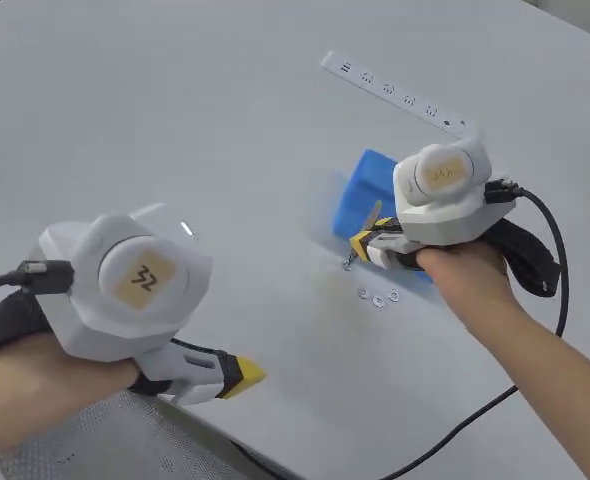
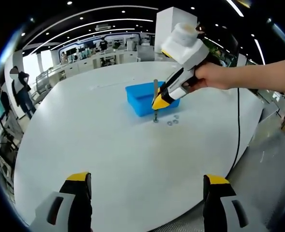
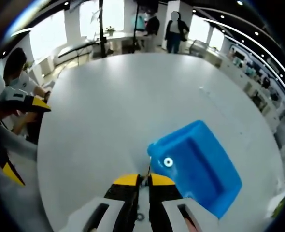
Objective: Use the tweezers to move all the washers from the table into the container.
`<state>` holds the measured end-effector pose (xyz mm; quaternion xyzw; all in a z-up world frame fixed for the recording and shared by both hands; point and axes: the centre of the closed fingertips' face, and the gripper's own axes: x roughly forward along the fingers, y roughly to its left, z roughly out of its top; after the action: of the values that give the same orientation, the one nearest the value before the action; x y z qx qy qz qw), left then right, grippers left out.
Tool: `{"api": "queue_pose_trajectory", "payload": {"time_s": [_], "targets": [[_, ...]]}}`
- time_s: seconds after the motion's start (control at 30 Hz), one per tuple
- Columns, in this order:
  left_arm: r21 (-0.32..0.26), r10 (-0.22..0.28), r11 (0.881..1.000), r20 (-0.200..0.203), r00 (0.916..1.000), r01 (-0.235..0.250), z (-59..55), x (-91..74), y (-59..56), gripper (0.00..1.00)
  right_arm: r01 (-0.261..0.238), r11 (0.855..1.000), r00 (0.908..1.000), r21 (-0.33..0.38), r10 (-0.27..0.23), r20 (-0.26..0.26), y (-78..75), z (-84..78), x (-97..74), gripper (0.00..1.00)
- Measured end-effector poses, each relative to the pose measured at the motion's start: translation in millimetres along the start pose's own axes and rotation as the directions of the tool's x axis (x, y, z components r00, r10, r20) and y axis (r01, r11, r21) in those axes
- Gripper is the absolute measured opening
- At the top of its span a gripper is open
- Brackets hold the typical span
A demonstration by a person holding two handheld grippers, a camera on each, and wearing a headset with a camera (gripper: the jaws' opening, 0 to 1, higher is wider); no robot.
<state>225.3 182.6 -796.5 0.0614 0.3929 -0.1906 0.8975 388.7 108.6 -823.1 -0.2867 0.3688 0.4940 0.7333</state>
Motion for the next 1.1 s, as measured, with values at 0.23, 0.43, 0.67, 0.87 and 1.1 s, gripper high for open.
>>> {"api": "queue_pose_trajectory", "payload": {"time_s": [0.23,0.43,0.67,0.87,1.1], "targets": [[0.006,-0.005,1.000,-0.001,1.0000,0.005,1.0,1.6,-1.4,0.98,0.023,1.000,0.9956,-0.006,-0.022,0.091,4.4,-2.1,-5.1,0.02],[0.010,-0.010,1.000,0.000,1.0000,0.010,1.6,2.2,-3.6,0.98,0.017,0.996,0.9908,0.084,-0.028,0.132,1.6,-2.2,-7.1,0.02],[0.007,-0.002,1.000,0.010,0.9999,0.001,3.8,-0.7,-1.3,0.99,0.009,0.997,0.9924,0.076,-0.018,0.122,4.0,-3.7,-6.9,0.02],[0.004,0.003,1.000,0.016,0.9999,-0.003,4.1,-2.6,-1.0,0.99,0.005,0.997,0.9900,0.074,-0.016,0.140,5.3,0.7,-15.2,0.02],[0.015,-0.001,1.000,0.015,0.9999,0.001,5.1,-3.1,-4.1,0.99,-0.006,0.997,0.9833,0.083,-0.009,0.182,6.2,15.9,-32.5,0.02]]}}
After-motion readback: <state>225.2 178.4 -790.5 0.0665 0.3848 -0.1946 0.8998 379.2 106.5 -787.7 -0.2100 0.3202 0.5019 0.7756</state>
